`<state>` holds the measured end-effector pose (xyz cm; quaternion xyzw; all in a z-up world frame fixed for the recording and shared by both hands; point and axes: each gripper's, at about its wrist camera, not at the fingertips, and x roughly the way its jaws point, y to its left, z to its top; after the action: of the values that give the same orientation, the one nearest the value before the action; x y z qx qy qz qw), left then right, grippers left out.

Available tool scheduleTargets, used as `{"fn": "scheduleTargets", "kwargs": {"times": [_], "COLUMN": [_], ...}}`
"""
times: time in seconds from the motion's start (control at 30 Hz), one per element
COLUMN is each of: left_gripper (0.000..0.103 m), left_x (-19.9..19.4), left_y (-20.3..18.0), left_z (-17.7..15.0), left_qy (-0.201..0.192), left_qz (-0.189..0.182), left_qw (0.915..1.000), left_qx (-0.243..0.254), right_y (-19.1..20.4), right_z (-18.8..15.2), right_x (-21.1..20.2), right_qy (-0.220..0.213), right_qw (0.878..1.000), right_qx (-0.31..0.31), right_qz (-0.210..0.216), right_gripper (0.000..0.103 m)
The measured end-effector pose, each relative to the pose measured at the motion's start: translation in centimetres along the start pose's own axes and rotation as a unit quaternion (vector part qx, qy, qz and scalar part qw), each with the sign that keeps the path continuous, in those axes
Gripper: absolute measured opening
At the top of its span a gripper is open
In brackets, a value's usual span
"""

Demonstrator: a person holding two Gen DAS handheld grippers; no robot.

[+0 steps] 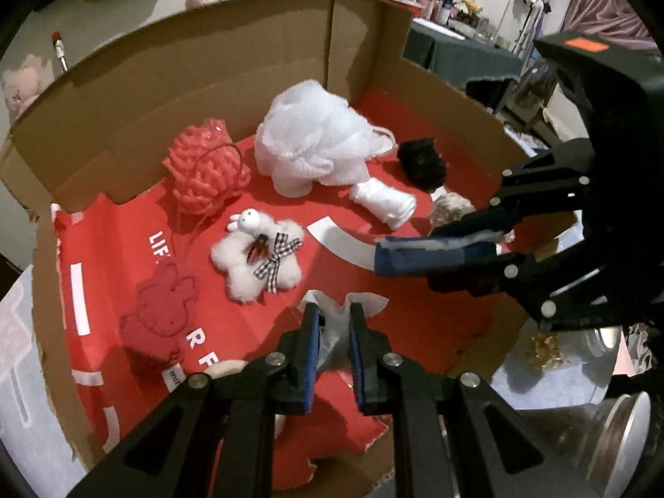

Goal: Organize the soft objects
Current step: 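Lower both items into the box and open both tools to release them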

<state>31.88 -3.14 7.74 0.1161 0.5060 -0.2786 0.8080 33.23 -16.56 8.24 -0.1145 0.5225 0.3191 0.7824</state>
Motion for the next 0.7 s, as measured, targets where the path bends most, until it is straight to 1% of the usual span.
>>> {"fn": "scheduleTargets", "kwargs": {"times": [0.2, 0.4, 0.7], "left_gripper": [0.014, 0.015, 0.015], "left_x": [1.0, 1.4, 1.9], "left_y": [0.0, -0.2, -0.6], "left_z": [0.3, 0.4, 0.6], "left_qy": [0.017, 0.025, 0.030], "left_qz": [0.008, 0.012, 0.016], "left_qw": [0.9998, 0.9996, 0.9993], "left_qx": [0.001, 0.008, 0.011], "right_y": [0.0, 0.1, 0.2], "right_z": [0.5, 0.8, 0.6], "right_x": [1.3, 1.5, 2.0], "right_qy": [0.024, 0.030, 0.042], "right_qw": [1.000, 0.999, 0.999], "right_qx": [-0.002, -0.006, -0.012], "right_qz": [-0.010, -0.014, -0.021], "right_gripper": [0.024, 0.024, 0.025]}}
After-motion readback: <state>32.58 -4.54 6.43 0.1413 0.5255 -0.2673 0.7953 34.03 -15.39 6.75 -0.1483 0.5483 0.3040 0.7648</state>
